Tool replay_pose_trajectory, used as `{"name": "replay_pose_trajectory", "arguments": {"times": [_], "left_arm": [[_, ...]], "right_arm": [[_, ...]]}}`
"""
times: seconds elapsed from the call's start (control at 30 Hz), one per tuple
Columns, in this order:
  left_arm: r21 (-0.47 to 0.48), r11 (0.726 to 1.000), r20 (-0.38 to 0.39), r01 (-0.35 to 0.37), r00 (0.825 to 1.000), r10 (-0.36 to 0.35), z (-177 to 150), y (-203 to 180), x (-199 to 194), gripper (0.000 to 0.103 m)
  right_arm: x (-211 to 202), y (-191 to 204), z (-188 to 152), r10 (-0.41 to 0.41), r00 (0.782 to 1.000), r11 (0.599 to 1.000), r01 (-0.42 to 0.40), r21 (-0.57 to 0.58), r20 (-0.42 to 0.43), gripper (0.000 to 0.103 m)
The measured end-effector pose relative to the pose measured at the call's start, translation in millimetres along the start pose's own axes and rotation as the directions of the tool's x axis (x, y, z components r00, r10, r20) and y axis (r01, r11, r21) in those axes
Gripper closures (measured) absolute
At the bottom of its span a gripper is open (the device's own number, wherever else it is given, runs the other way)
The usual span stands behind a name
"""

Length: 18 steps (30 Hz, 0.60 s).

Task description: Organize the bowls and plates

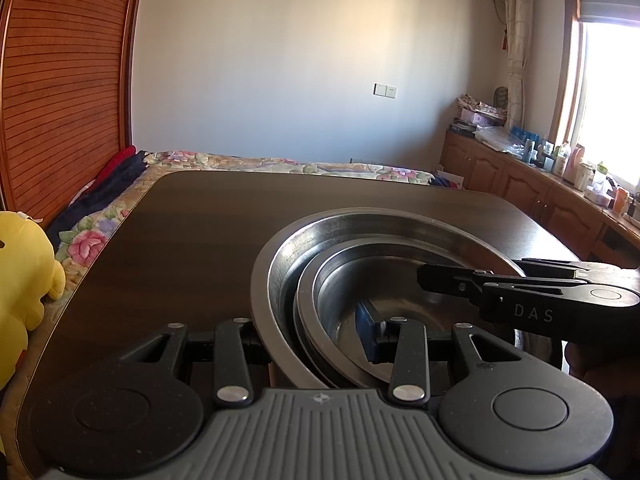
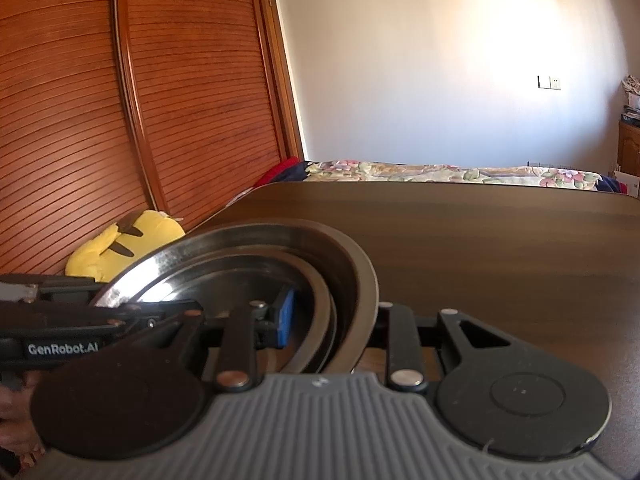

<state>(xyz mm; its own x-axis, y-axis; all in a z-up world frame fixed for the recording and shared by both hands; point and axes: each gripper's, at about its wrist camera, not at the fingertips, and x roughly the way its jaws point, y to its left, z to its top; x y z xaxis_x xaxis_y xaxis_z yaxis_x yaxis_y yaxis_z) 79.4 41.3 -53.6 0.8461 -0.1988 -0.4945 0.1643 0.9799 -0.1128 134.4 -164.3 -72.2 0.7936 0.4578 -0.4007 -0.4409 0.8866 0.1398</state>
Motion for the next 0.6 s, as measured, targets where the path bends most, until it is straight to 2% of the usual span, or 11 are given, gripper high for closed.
{"name": "replay_pose_trajectory", "arguments": {"times": [0.1,0.13,0.17,0.43,0.6], "left_arm": [[-0.008,1.0,-0.009,0.007,1.0,-0.007,0.7,-1.0,-0.1,0.056],[-0.008,1.0,-0.013,0.01,1.0,-0.01,1.4,-0.8,0.5,0.054],[-0.007,1.0,-0.016,0.012,1.0,-0.012,1.6,-0.4,1.1,0.051],[0.017,1.0,-0.037,0.022,0.999,-0.022,-0.4,-4.3,2.3,0.035],[0.004,0.999,-0.053,0.034,0.998,-0.034,0.5,-1.3,0.7,0.032]], "right_arm": [[-0.4,-0.9,0.8,0.009,1.0,1.0,-0.009,0.006,-0.002,0.063],[-1.4,-0.1,1.1,0.004,1.0,1.0,-0.004,0.005,0.002,0.055],[-2.4,1.1,1.6,-0.004,1.0,1.0,0.004,-0.002,0.008,0.051],[-10.9,-1.7,3.5,-0.023,0.999,1.0,0.023,0.005,0.038,0.045],[-15.2,-2.5,2.5,-0.035,0.998,0.999,0.035,-0.001,0.054,0.045]]}}
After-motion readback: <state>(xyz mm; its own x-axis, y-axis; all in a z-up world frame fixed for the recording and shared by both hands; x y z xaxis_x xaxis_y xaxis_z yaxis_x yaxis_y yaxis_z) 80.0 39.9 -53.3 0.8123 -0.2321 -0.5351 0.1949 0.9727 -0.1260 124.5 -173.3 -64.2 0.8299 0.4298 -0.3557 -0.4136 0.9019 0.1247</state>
